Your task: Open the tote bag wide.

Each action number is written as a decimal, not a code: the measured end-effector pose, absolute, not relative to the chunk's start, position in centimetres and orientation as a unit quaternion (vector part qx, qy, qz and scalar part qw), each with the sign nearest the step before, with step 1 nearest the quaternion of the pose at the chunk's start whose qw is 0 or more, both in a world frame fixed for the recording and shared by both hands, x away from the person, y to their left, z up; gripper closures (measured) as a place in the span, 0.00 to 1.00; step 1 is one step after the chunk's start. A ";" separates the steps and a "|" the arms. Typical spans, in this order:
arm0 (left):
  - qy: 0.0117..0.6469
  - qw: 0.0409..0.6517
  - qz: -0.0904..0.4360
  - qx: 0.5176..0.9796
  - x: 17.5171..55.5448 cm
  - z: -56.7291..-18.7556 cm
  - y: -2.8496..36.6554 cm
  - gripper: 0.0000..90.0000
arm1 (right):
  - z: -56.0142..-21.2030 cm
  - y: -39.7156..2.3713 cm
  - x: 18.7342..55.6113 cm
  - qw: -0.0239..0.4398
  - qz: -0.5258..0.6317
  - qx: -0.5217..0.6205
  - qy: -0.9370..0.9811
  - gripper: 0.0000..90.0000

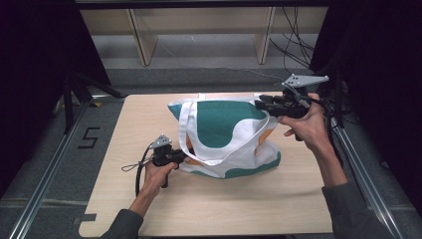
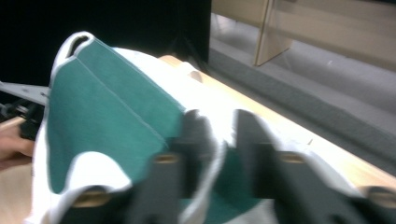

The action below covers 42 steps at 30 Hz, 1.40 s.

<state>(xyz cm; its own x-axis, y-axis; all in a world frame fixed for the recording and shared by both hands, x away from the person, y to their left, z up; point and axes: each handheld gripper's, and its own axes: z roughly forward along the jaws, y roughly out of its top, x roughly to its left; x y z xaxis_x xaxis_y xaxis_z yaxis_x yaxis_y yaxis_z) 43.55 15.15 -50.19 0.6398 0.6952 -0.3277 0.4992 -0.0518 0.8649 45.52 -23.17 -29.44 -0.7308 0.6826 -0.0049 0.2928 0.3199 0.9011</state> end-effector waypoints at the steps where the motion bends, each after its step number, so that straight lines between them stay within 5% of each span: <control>1: 0.417 0.552 0.088 0.716 43.6 -50.2 15.0 0.92 | -29.5 -23.3 45.2 0.199 0.501 0.307 0.784 0.91; 8: 0.430 0.540 0.083 0.719 43.7 -50.6 14.7 0.91 | -29.9 -22.4 41.1 0.252 0.507 0.261 0.782 0.93; 15: 0.443 0.519 0.083 0.726 41.7 -49.5 16.2 0.73 | -30.2 -21.9 41.8 0.278 0.484 0.272 0.784 0.94; 17: 0.450 0.536 0.098 0.707 39.4 -47.7 18.5 0.72 | -30.0 -22.1 42.2 0.276 0.484 0.281 0.781 0.94; 20: 0.428 0.569 0.144 0.687 36.6 -45.3 19.2 0.86 | -29.8 -22.4 42.6 0.271 0.487 0.287 0.779 0.94; 27: 0.292 0.592 0.126 0.740 34.2 -41.7 10.2 0.97 | -29.3 -22.1 42.5 0.278 0.484 0.289 0.778 0.94; 33: 0.321 0.559 0.176 0.744 37.6 -43.3 4.6 0.99 | -28.6 -22.6 42.3 0.278 0.496 0.279 0.774 0.94; 42: 0.347 0.552 0.183 0.736 39.3 -44.1 2.9 0.99 | -29.2 -22.9 39.3 0.246 0.526 0.244 0.777 0.99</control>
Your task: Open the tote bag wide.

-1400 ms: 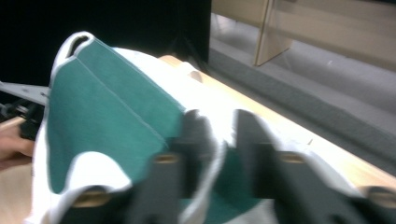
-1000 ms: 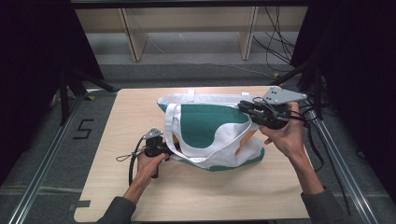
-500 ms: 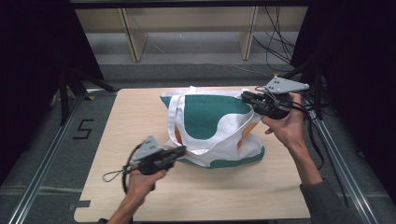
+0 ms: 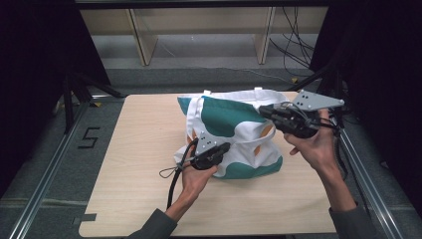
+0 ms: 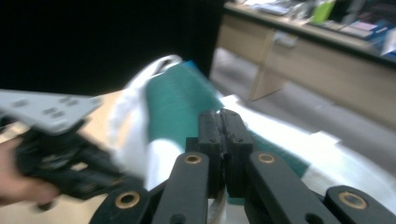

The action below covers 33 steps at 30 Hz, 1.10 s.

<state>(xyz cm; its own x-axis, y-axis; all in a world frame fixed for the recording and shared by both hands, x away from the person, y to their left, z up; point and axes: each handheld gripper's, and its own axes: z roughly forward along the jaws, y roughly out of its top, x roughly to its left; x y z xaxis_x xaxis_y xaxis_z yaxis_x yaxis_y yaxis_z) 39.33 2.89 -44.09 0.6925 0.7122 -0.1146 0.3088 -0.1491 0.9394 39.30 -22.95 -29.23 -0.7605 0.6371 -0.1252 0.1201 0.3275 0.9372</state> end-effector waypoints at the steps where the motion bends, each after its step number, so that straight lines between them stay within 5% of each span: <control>1: 0.343 0.550 0.184 0.739 39.3 -44.2 3.0 0.99 | -29.6 -22.8 39.1 0.242 0.523 0.241 0.781 0.99; 13: 0.357 0.547 0.166 0.739 39.3 -45.6 3.0 0.99 | -34.8 -20.8 36.6 0.214 0.490 0.234 0.812 0.99; 18: 0.357 0.534 0.136 0.754 38.3 -47.0 4.5 0.97 | -39.6 -20.9 36.3 0.188 0.443 0.250 0.840 0.99; 28: 0.346 0.574 0.149 0.727 34.1 -42.5 11.0 0.94 | -44.5 -19.6 36.5 0.150 0.402 0.258 0.866 0.99; 33: 0.377 0.586 0.180 0.695 35.7 -39.7 13.6 0.79 | -44.4 -19.8 36.4 0.146 0.403 0.260 0.865 0.99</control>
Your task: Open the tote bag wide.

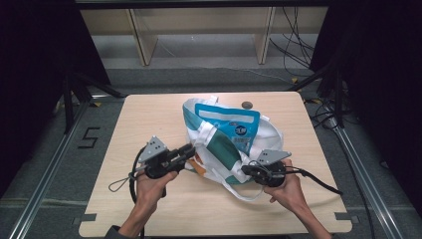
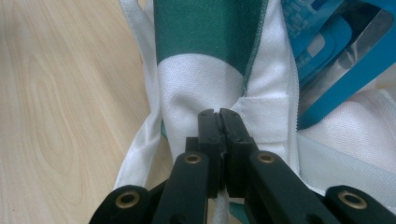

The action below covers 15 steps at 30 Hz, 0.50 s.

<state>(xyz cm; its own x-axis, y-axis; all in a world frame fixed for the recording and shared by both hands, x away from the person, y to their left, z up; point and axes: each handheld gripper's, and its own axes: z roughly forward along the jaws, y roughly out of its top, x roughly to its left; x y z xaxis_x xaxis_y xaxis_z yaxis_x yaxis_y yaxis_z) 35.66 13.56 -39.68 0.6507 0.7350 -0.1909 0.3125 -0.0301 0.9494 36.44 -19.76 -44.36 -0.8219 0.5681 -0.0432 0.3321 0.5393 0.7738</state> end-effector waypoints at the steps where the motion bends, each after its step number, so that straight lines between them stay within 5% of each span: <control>1: 0.376 0.582 0.180 0.698 36.0 -39.4 13.5 0.75 | -44.3 -19.8 36.5 0.144 0.403 0.259 0.866 0.99; 8: 0.368 0.555 0.184 0.723 38.0 -38.1 11.0 0.54 | -44.3 -20.0 36.5 0.142 0.410 0.261 0.862 0.98; 13: 0.351 0.549 0.177 0.738 38.9 -38.7 10.5 0.88 | -44.2 -20.3 36.4 0.142 0.417 0.258 0.860 0.97; 15: 0.340 0.543 0.182 0.746 39.2 -39.4 10.6 0.97 | -43.7 -20.7 36.4 0.126 0.432 0.259 0.855 0.89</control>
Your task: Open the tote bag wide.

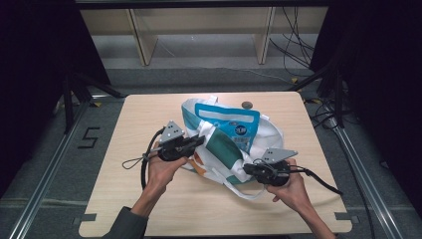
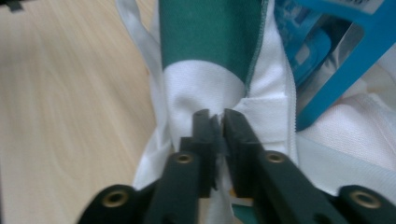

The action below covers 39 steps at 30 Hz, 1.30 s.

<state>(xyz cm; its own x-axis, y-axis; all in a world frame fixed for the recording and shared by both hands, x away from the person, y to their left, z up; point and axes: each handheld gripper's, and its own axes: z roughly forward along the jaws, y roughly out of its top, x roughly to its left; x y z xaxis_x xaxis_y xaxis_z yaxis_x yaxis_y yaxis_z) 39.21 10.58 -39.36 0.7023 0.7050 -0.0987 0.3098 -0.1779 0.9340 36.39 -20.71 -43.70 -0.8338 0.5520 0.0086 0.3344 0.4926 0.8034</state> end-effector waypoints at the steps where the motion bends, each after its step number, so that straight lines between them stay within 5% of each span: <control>1: 0.337 0.543 0.180 0.747 39.3 -39.5 10.7 0.97 | -43.3 -21.0 36.2 0.126 0.435 0.267 0.850 0.85; 3: 0.340 0.542 0.177 0.748 39.2 -39.9 11.0 0.97 | -42.1 -21.7 36.0 0.144 0.449 0.271 0.839 0.70; 16: 0.352 0.533 0.162 0.752 39.2 -42.7 12.8 0.97 | -36.5 -27.3 38.9 0.261 0.460 0.384 0.757 0.56; 18: 0.352 0.522 0.164 0.759 39.1 -43.4 13.2 0.97 | -38.0 -27.4 41.0 0.265 0.433 0.392 0.767 0.63; 20: 0.347 0.507 0.170 0.771 39.2 -44.1 13.4 0.97 | -39.1 -27.1 41.4 0.263 0.415 0.385 0.781 0.84; 23: 0.340 0.462 0.182 0.799 39.5 -46.2 13.5 0.97 | -40.1 -27.5 42.4 0.259 0.397 0.375 0.797 0.96; 33: 0.336 0.393 0.167 0.839 40.9 -50.8 12.8 0.97 | -47.6 -26.4 44.3 0.229 0.280 0.384 0.849 0.98; 39: 0.342 0.379 0.155 0.845 40.4 -51.4 13.0 0.97 | -48.8 -26.4 44.5 0.215 0.275 0.391 0.852 0.98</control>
<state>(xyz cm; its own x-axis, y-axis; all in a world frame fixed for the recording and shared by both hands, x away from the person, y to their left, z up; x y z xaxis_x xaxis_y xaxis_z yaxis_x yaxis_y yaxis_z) 40.42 13.04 -51.35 0.7174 0.6967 0.0025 0.4612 -0.4776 0.7478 44.48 -26.36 -48.76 -0.6023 0.7839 -0.1508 0.5482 0.5435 0.6357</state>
